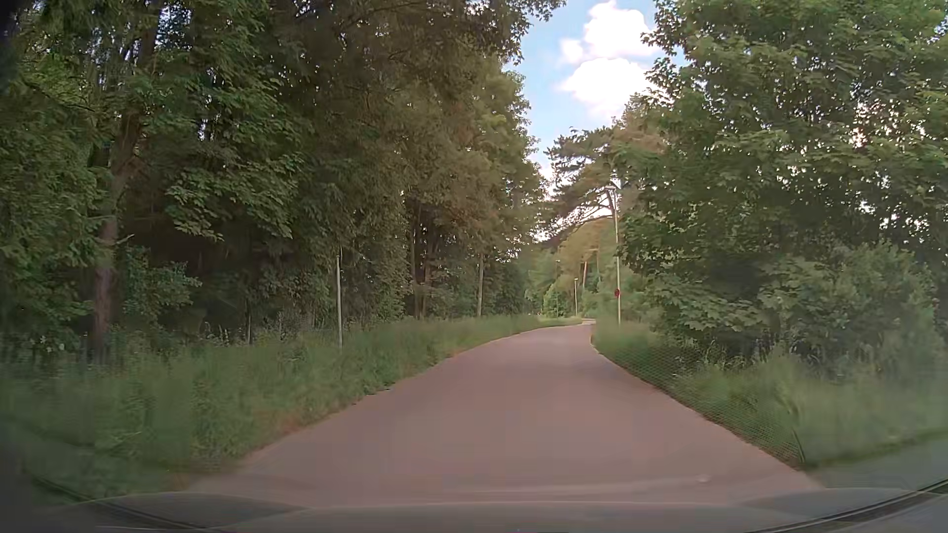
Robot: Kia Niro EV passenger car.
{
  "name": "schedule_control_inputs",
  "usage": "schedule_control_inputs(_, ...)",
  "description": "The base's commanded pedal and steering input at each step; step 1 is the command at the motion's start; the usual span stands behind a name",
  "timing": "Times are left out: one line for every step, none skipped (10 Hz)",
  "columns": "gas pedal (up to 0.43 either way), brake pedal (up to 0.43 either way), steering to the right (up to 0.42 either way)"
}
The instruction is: Follow the waypoints while adhering to traffic rules and regulations
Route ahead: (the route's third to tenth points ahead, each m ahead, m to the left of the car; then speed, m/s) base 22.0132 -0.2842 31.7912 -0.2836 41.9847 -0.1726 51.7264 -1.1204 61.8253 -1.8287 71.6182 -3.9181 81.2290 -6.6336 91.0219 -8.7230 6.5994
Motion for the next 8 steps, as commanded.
schedule_control_inputs(0.059,0.018,0.010)
schedule_control_inputs(0.059,0.018,0.010)
schedule_control_inputs(0.059,0.018,0.010)
schedule_control_inputs(0.079,0.018,0.010)
schedule_control_inputs(0.079,0.018,0.010)
schedule_control_inputs(0.079,0.018,0.011)
schedule_control_inputs(0.079,0.018,0.014)
schedule_control_inputs(0.079,0.018,0.019)
